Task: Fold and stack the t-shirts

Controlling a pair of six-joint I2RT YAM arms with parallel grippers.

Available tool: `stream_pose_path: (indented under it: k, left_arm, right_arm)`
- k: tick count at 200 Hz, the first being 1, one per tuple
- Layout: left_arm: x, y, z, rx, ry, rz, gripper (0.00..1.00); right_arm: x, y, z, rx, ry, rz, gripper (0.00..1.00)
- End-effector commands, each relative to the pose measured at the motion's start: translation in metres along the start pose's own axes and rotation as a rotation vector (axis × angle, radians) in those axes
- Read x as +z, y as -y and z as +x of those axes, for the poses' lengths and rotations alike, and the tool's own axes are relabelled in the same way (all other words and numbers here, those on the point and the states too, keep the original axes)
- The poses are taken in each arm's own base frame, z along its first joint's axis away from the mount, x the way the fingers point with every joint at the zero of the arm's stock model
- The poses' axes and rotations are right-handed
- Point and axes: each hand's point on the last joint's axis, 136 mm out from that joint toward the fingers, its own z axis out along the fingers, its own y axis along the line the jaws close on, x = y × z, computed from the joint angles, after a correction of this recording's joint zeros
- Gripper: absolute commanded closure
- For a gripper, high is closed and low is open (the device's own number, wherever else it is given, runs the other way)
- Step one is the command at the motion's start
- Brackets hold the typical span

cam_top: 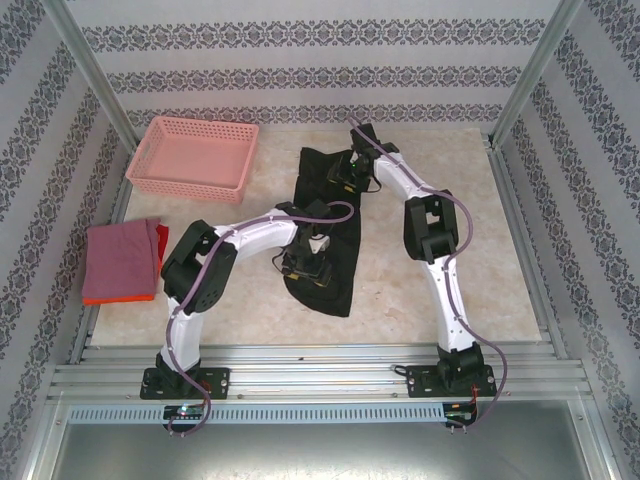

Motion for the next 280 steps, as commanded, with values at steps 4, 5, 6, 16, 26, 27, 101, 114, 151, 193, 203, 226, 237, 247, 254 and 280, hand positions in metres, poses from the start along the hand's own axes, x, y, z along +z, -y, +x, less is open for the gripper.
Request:
stream_pose_path:
  k: [4, 5, 6, 16, 26, 27, 101, 114, 151, 193, 203, 226, 237, 247, 254, 280]
  left_arm:
    - [-0.021, -0.005, 0.0, -0.014, 0.082, -0.02, 0.29]
    - [-0.022, -0.006, 0.001, -0.016, 0.084, -0.019, 0.28]
    - [-0.022, -0.006, 0.001, -0.019, 0.085, -0.02, 0.28]
    - [-0.025, -0.01, 0.004, -0.049, 0.1, -0.015, 0.28]
    - [-0.025, -0.015, 0.008, -0.085, 0.108, -0.009, 0.28]
    - [-0.026, -0.016, 0.008, -0.089, 0.111, -0.007, 0.28]
    - [-0.057, -0.055, 0.002, -0.424, 0.298, 0.16, 0.26]
    - [-0.067, -0.069, -0.004, -0.466, 0.329, 0.172, 0.24]
    - [-0.095, -0.094, -0.013, -0.495, 0.385, 0.17, 0.19]
    - [-0.109, -0.118, -0.008, -0.543, 0.403, 0.174, 0.19]
    - [-0.112, -0.123, -0.006, -0.552, 0.41, 0.173, 0.18]
    - [-0.113, -0.13, -0.003, -0.569, 0.414, 0.177, 0.19]
    - [-0.111, -0.13, -0.002, -0.568, 0.407, 0.179, 0.19]
    - [-0.11, -0.13, -0.001, -0.568, 0.405, 0.18, 0.19]
    - [-0.109, -0.13, -0.001, -0.568, 0.403, 0.181, 0.19]
    - [-0.105, -0.13, 0.002, -0.57, 0.393, 0.185, 0.19]
  right_arm:
    - [-0.07, -0.019, -0.012, -0.141, 0.118, -0.022, 0.44]
    - [-0.071, -0.019, -0.011, -0.144, 0.121, -0.022, 0.44]
    - [-0.072, -0.019, -0.01, -0.147, 0.122, -0.022, 0.44]
    - [-0.085, -0.017, -0.003, -0.172, 0.143, -0.027, 0.43]
    - [-0.094, -0.009, 0.008, -0.187, 0.151, -0.024, 0.43]
    - [-0.095, -0.008, 0.009, -0.188, 0.152, -0.025, 0.43]
    - [-0.162, -0.018, 0.147, -0.871, 0.101, -0.189, 0.3]
    - [-0.17, -0.021, 0.182, -1.022, 0.043, -0.214, 0.3]
    - [-0.163, -0.02, 0.268, -1.364, -0.103, -0.202, 0.3]
    - [-0.13, -0.017, 0.331, -1.61, -0.248, -0.155, 0.3]
    - [-0.123, -0.016, 0.339, -1.64, -0.266, -0.142, 0.3]
    - [-0.11, -0.011, 0.355, -1.709, -0.312, -0.127, 0.31]
    - [-0.104, -0.008, 0.362, -1.719, -0.341, -0.135, 0.31]
    - [-0.099, -0.006, 0.368, -1.735, -0.364, -0.136, 0.31]
    - [-0.097, -0.004, 0.371, -1.746, -0.376, -0.134, 0.31]
    - [-0.085, 0.002, 0.375, -1.748, -0.419, -0.116, 0.32]
